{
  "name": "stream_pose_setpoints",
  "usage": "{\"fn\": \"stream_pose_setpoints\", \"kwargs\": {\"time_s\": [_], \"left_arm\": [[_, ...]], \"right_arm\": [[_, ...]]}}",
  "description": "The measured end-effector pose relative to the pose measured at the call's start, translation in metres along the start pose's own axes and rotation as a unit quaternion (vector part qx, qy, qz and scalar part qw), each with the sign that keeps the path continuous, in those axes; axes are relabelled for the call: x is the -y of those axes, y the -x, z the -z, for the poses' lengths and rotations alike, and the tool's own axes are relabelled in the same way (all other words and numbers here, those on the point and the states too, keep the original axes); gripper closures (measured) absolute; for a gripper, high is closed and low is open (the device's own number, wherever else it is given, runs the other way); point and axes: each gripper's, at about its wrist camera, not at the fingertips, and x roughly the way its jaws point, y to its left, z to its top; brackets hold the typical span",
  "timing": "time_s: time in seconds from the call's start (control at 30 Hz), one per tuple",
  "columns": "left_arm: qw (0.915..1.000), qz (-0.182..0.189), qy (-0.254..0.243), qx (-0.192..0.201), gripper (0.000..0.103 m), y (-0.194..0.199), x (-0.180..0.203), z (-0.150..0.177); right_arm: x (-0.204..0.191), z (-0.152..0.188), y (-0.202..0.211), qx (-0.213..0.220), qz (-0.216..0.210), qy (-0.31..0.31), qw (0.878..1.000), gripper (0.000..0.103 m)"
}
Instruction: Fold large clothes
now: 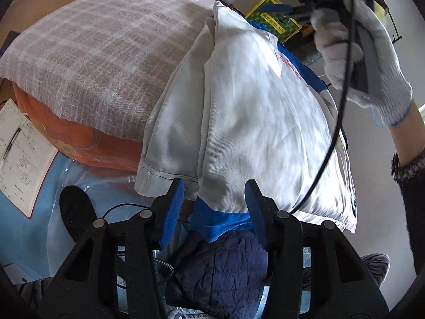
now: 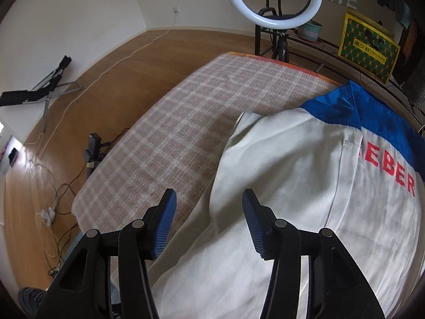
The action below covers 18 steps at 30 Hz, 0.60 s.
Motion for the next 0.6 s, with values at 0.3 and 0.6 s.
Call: {"fn": "stream_pose_setpoints", "kwargs": {"time_s": [0.3,0.6], "left_arm": [[0.9992,0.025,0.011,-0.03,0.097,-0.022,0.001,0.006],[0.9995,0.027,-0.009,-0.01,0.103,-0.005,0.01,0.01]], "right_arm": [[0.011,-0.022,-0.07,-0.052,0.061,-0.02,0.997,0.053],[0.015,-0.024,-0.084,-0.068,0.078,-0.006,0.995,0.101]]}}
